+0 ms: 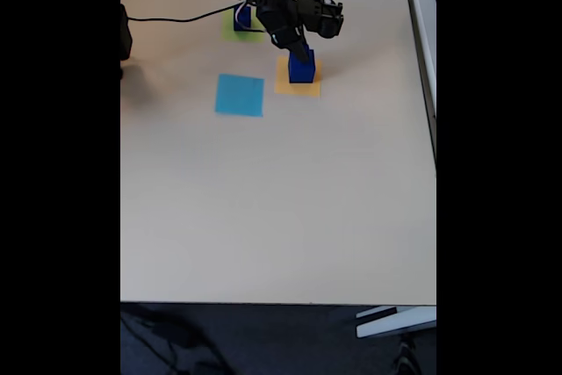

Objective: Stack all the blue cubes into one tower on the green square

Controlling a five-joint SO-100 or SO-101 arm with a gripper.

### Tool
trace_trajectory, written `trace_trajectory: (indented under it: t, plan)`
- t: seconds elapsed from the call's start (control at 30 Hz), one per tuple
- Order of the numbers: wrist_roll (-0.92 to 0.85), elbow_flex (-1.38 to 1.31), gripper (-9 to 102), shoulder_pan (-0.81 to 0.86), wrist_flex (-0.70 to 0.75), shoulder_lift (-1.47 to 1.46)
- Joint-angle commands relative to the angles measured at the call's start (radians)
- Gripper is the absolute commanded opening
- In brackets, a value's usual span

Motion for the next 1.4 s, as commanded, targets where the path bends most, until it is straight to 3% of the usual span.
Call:
trace_trajectory:
  t: [0.0, 0.77, 1.37]
  plan:
    - [0.0, -0.015, 2, 0.0, -0.023, 0.055]
    - [0.025, -0.012, 0, -0.026, -0.023, 0.054]
    - [0.005, 0.005, 7, -0.009, -0.023, 0.061]
